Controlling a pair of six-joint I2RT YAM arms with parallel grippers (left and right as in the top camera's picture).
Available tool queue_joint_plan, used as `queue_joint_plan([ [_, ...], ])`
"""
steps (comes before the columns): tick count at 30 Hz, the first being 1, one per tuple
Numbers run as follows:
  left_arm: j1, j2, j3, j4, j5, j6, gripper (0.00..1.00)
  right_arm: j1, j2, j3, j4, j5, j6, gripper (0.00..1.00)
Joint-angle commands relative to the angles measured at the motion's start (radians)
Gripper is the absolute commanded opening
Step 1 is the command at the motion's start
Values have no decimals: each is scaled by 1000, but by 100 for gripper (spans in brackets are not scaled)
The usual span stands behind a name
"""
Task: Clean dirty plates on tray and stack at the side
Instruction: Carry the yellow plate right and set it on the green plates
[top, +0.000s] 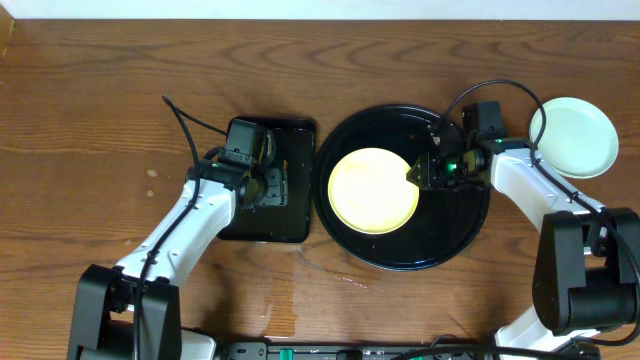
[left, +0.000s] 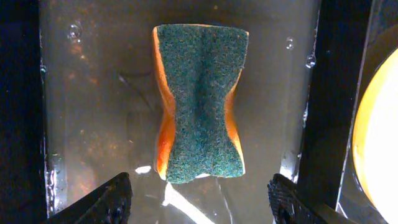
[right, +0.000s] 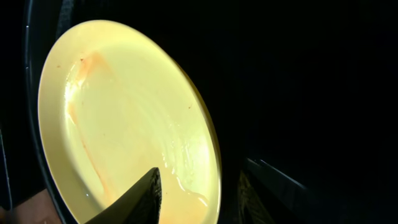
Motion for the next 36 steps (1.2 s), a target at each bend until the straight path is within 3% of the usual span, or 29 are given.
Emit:
queue_joint_plan([
  [1,3,0,-2,1,2,2,71,-4,33,-14,2,-29,-12,36],
  [6,3,0,-2,1,2,2,71,-4,79,-14,9,-27,-11,32],
  [12,3,0,-2,1,2,2,71,-4,99,-13,21,-27,-11,1],
  [25,3,0,-2,1,2,2,71,-58,-13,-11,50,27,-13,1],
  [36,3,0,-2,1,2,2,71,-40,-268,-11,55,270,-185,1],
])
